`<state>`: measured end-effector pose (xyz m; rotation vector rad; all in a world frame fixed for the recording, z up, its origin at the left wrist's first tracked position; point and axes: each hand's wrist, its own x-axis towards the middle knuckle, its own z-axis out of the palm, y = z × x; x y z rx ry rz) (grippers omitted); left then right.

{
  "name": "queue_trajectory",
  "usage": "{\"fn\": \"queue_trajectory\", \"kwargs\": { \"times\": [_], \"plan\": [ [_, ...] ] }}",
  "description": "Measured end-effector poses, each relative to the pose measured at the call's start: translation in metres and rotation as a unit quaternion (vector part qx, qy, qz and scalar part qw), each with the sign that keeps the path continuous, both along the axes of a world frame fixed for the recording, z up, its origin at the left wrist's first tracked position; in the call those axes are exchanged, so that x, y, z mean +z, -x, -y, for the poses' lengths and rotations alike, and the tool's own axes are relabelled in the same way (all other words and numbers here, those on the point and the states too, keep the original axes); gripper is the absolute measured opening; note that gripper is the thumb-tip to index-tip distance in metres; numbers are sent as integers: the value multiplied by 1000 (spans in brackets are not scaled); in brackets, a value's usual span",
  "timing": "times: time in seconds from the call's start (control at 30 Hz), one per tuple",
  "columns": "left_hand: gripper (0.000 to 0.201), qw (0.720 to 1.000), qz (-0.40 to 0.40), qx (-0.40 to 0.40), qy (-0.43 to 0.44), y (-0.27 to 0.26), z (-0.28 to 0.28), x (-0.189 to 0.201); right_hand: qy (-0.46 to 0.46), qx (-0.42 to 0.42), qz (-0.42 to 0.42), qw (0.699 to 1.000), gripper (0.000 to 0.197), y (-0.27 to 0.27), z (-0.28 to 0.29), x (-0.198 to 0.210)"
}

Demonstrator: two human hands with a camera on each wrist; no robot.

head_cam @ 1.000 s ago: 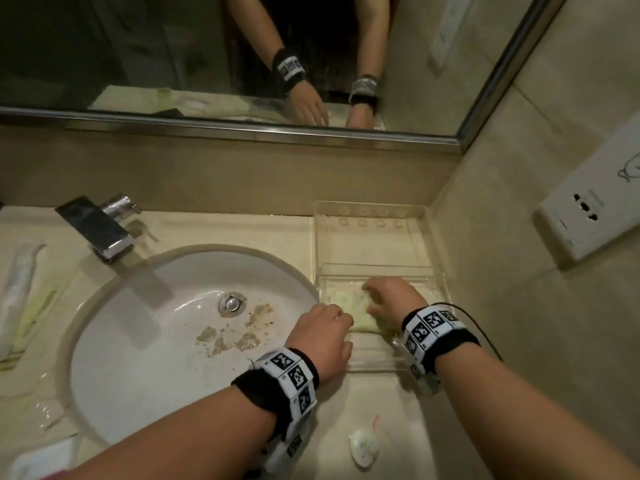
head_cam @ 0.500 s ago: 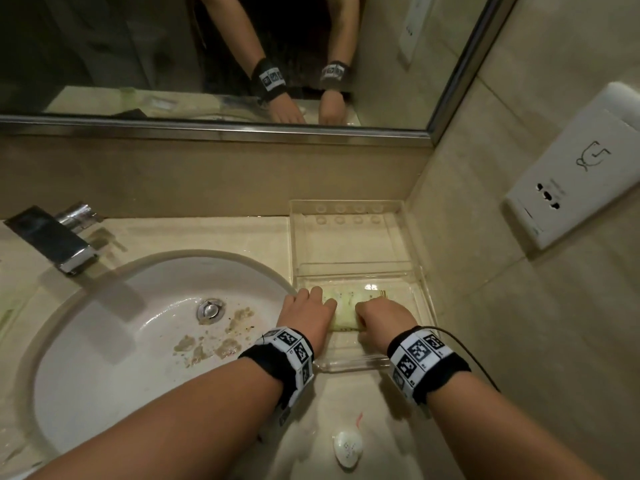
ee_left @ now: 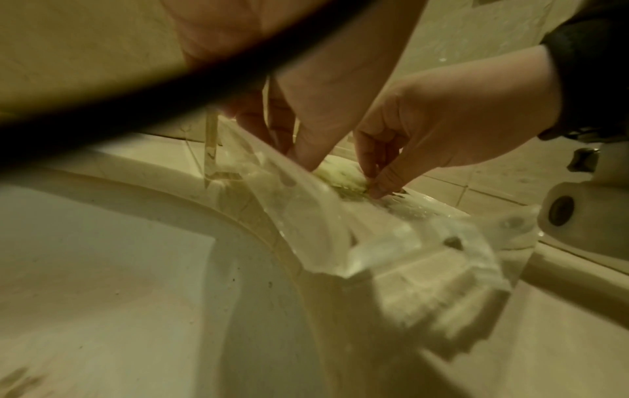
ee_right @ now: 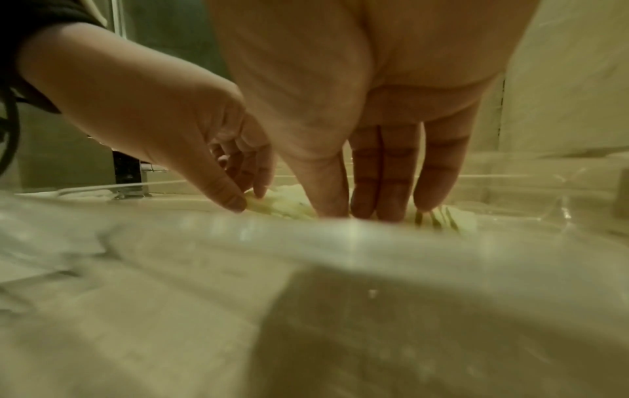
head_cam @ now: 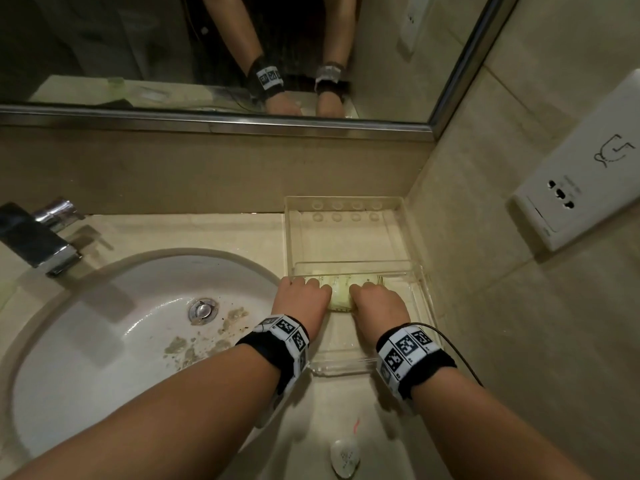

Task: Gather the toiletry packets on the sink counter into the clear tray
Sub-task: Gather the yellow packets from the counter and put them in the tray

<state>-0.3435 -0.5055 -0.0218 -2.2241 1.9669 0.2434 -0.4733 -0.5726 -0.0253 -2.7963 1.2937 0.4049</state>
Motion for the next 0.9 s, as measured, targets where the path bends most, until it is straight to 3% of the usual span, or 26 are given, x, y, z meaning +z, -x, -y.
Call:
{"fn": "queue_trajectory", "kwargs": {
  "times": [0.33,0.57,0.73,0.9],
  "plan": [
    [32,1000,3,-1,-14,3,-2,1,-9,-17,25,1000,19,3,0,1],
    [19,997,-63,7,47,-6,-23,28,-12,3,67,998,19,-10,-5,45],
    [25,987,-120,57,86,-33,-60,48,-3,54,79,995,22,-52,-23,79],
    [25,967,-161,168,101,-85,-113,63,-8,121,95,988,20,-119,-60,102]
  ]
}}
